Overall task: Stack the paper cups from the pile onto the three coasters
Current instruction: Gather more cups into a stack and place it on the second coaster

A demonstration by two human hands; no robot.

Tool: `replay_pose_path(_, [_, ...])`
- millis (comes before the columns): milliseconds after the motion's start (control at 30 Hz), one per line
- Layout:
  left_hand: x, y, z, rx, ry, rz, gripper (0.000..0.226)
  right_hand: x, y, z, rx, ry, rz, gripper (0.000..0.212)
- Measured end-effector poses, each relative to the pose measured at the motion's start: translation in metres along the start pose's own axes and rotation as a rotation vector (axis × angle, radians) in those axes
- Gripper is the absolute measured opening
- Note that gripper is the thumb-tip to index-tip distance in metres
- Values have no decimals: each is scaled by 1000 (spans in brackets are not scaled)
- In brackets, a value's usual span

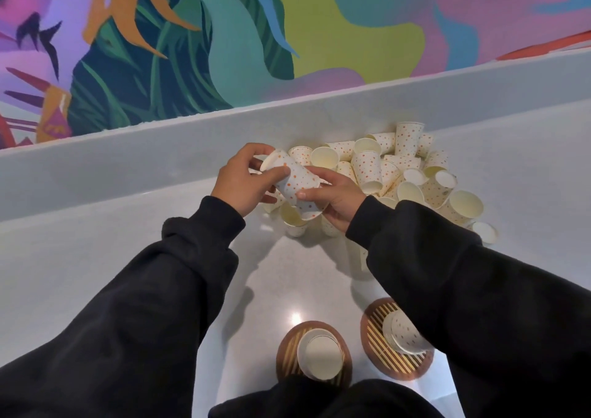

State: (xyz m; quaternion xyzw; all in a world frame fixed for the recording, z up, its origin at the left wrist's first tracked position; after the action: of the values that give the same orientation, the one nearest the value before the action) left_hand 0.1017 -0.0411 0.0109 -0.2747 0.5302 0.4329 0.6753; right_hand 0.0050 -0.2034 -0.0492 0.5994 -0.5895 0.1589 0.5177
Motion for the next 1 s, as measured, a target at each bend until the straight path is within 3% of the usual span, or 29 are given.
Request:
replay_pose_path(167, [1, 3, -20, 61, 110, 49, 41, 0, -7, 10, -31, -23, 42, 80])
replay_pose_path(267, [-2, 5, -30, 121, 68, 1, 41, 1, -6, 8, -26, 242, 58, 93])
replay_pose_path(400, [8, -4, -34, 206, 32, 9, 46, 5, 0, 14, -156, 481, 98, 84])
replay_pose_path(500, [34, -13, -34, 173, -368, -57, 63, 6, 2, 23, -203, 422, 60, 72])
replay_pose_path(600, [67, -10, -47, 290, -745, -80, 88, 4, 3, 29, -167, 233, 11, 55])
replay_pose_path(700, [85, -5, -59, 372, -813, -101, 93, 0, 6, 32, -133, 171, -33, 74])
replay_pose_path(833, [84, -3, -59, 264, -839, -137, 71, -5, 6, 35, -146, 217, -31, 89])
replay_pose_path(1000, [60, -15, -34, 81, -583, -145, 72, -8, 4, 41, -126, 251, -3, 91])
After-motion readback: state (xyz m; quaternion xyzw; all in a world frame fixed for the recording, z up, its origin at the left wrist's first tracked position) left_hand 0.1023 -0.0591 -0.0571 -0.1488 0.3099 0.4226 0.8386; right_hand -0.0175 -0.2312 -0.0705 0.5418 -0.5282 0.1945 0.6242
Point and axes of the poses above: each hand's wrist, its own y-axis away from the middle knuckle, its own z-axis out of the back of the hand, x = y × z, the point moved 4 cm from there along -y, towards the middle knuckle, and after that the axes turned 4 degrees about -x, right-handed, at the moved point
